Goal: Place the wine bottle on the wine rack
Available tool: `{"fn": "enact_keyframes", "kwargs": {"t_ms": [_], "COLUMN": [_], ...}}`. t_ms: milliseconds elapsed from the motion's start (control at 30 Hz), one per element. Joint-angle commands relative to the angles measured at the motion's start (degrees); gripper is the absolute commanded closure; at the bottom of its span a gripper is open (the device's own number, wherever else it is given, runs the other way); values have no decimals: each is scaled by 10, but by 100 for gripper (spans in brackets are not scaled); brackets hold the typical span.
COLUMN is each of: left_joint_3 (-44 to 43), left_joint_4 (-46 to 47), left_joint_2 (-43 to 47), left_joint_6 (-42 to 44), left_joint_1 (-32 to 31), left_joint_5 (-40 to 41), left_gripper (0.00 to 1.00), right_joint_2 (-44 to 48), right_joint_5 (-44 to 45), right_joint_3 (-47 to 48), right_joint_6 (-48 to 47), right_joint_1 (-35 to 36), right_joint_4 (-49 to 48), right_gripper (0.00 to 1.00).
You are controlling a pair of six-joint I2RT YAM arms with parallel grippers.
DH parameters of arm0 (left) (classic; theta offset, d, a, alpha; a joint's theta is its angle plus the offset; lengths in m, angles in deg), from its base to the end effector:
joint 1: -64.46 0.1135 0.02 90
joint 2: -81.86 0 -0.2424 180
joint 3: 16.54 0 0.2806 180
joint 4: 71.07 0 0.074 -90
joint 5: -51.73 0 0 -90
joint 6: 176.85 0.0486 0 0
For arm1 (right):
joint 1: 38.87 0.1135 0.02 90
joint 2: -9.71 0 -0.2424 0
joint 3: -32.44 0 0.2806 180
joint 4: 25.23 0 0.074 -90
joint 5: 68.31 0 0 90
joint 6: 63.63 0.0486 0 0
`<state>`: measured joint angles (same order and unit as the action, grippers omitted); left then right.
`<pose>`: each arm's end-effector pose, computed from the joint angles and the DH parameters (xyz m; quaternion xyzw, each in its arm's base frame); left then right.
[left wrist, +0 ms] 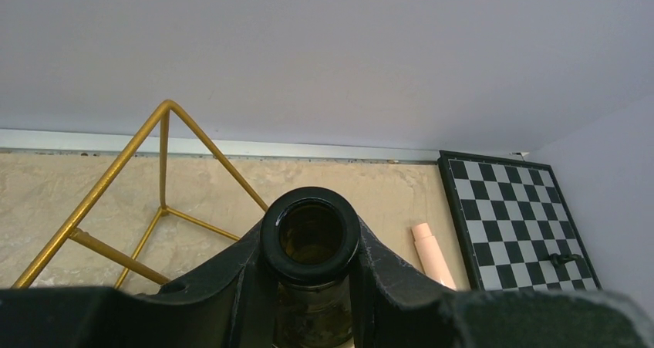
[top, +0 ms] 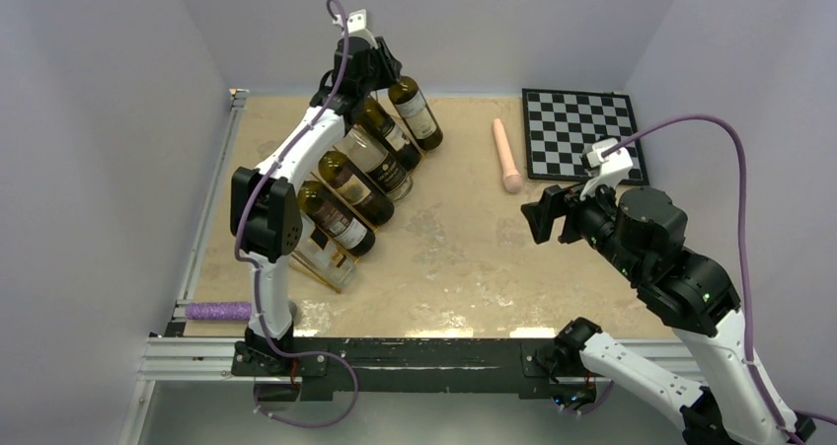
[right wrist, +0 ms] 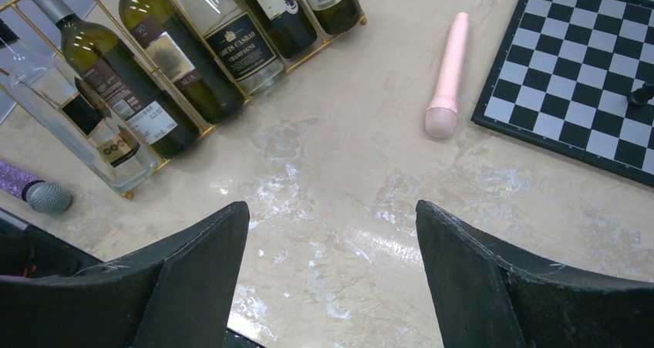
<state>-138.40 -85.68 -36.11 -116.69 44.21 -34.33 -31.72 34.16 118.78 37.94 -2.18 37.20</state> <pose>0.5021 -0.1817 0.3238 -0.0862 0.7651 -0.2459 0.5888 0.1288 0.0829 0.4354 -0.1117 0.7966 0.1603 0.5721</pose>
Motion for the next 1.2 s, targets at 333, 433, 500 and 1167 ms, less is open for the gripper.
{"fn": "enact_keyframes", "kwargs": {"t_ms": [333,433,500,1167], "left_joint_3": [-12,-9,-4,6], "left_joint_4": [104,100,99,87], "left_joint_2": [-3,-6,-7,-25], "left_joint_6": [-39,-36,-33,-36], "left_joint_1": [8,10,10,21], "left_joint_5": [-3,-5,-5,21], "left_gripper": [100,100,100,37], "right_joint_2": [-12,-13,-14,-17], "right_joint_5": [-1,-1,-1,-1], "right_joint_3": [0,-1,-1,-5], "right_joint_6": [8,8,8,8], "right_joint_1": [0,0,0,0], "right_joint_4": [-20,-21,-22,-22], "right_gripper": [17,17,17,17]}}
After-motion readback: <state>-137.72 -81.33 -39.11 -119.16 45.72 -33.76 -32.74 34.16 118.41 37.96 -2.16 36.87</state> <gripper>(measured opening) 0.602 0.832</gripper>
